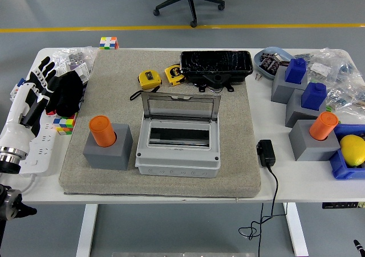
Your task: Fetch the battery,place it into the box,close the lid of the box
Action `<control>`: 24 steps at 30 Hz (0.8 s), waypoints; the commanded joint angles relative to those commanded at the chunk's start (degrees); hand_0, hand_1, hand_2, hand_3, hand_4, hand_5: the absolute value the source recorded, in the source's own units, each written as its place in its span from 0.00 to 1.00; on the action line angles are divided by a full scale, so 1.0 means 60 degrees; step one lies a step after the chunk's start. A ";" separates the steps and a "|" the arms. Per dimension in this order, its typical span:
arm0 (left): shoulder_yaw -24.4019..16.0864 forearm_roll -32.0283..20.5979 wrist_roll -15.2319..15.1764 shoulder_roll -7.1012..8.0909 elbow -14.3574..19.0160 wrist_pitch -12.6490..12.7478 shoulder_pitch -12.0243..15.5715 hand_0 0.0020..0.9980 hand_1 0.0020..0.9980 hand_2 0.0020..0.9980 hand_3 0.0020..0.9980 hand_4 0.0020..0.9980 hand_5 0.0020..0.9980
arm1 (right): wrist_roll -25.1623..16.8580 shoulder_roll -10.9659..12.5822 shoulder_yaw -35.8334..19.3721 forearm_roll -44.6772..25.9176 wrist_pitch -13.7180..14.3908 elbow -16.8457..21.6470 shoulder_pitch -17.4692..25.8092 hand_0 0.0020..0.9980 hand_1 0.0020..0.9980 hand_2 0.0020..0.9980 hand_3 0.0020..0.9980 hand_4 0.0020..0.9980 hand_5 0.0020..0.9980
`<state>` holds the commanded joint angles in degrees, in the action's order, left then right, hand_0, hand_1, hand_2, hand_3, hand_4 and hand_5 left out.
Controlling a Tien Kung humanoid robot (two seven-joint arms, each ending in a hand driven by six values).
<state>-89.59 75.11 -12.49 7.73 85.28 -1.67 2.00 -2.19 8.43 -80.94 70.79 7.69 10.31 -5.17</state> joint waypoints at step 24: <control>0.0862 -0.0939 -0.0187 -0.0211 -0.0447 -0.0650 0.0089 0.86 0.92 0.92 0.95 1.00 0.54 | -0.0001 -0.0010 0.0006 -0.0025 -0.0042 0.0000 0.0008 0.84 0.85 0.81 0.84 1.00 1.00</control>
<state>-84.41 69.47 -13.61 6.47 82.60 -5.57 2.54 -2.19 8.38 -80.90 70.64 7.44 10.31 -5.12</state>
